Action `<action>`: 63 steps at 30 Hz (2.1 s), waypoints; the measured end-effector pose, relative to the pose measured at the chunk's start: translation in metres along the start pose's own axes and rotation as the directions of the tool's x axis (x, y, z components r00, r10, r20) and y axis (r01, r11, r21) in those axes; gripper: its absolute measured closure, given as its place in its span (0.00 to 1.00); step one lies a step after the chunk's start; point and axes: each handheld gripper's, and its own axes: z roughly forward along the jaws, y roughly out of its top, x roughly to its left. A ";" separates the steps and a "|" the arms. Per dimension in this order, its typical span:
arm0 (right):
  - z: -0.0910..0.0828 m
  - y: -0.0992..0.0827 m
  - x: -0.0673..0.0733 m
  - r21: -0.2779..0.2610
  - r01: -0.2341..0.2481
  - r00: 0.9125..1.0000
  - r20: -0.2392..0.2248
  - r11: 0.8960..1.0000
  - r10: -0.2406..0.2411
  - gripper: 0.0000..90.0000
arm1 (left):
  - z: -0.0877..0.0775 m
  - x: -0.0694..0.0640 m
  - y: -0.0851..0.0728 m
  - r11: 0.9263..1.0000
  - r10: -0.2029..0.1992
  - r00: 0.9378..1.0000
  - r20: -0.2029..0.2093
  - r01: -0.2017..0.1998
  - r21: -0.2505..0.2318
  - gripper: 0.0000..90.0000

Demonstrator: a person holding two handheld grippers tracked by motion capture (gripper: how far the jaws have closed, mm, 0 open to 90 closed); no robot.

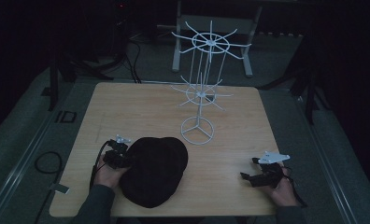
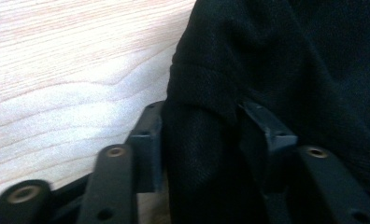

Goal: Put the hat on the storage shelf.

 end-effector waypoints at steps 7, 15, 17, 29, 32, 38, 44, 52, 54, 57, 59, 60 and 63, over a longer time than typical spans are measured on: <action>0.000 0.000 0.000 0.001 0.000 1.000 0.000 1.000 0.000 0.15 | -0.002 0.002 0.002 1.000 -0.006 1.000 0.011 0.006 0.012 0.84; 0.000 0.000 0.000 0.000 0.000 1.000 0.000 1.000 0.000 0.15 | -0.014 0.008 0.005 0.998 -0.057 0.993 0.099 0.060 -0.029 0.89; 0.000 0.000 0.000 0.000 -0.001 1.000 0.000 1.000 0.001 0.15 | -0.018 0.008 0.006 0.996 -0.062 0.992 0.110 0.068 -0.049 0.89; 0.000 0.000 0.000 0.001 -0.001 1.000 0.000 1.000 0.001 0.15 | -0.045 0.008 0.020 0.986 -0.057 0.983 0.172 0.082 -0.145 0.90; 0.000 0.000 0.000 0.000 -0.001 1.000 0.000 1.000 0.001 0.15 | -0.052 0.009 0.023 0.983 -0.050 0.984 0.170 0.079 -0.163 0.90; 0.000 0.000 0.000 0.001 -0.001 1.000 0.000 1.000 0.001 0.15 | -0.060 0.010 0.026 0.980 -0.046 0.985 0.169 0.078 -0.185 0.89; 0.000 0.000 0.000 0.000 0.000 1.000 0.000 1.000 0.000 0.15 | -0.067 0.008 0.028 0.977 -0.031 0.985 0.167 0.065 -0.202 0.89; 0.000 0.000 0.000 0.000 0.000 1.000 0.000 1.000 0.000 0.15 | -0.076 0.007 0.032 0.972 -0.026 0.982 0.189 0.069 -0.226 0.89; 0.000 0.000 0.000 0.000 0.000 1.000 0.000 1.000 0.000 0.15 | -0.078 0.007 0.033 0.970 -0.023 0.980 0.196 0.070 -0.235 0.89; 0.000 0.000 0.000 0.000 0.000 1.000 0.000 1.000 0.000 0.15 | -0.083 0.008 0.035 0.966 -0.020 0.978 0.207 0.072 -0.247 0.89; 0.000 0.000 0.000 0.000 0.001 1.000 0.000 1.000 -0.001 0.15 | -0.087 0.009 0.036 0.964 -0.018 0.977 0.212 0.073 -0.255 0.89; 0.000 0.000 0.000 0.000 0.000 1.000 0.000 1.000 0.000 0.15 | -0.088 0.009 0.036 0.963 -0.019 0.976 0.216 0.076 -0.258 0.89; 0.000 0.000 0.000 0.000 0.000 1.000 0.000 1.000 0.000 0.15 | -0.092 0.010 0.038 0.960 -0.020 0.974 0.226 0.082 -0.268 0.89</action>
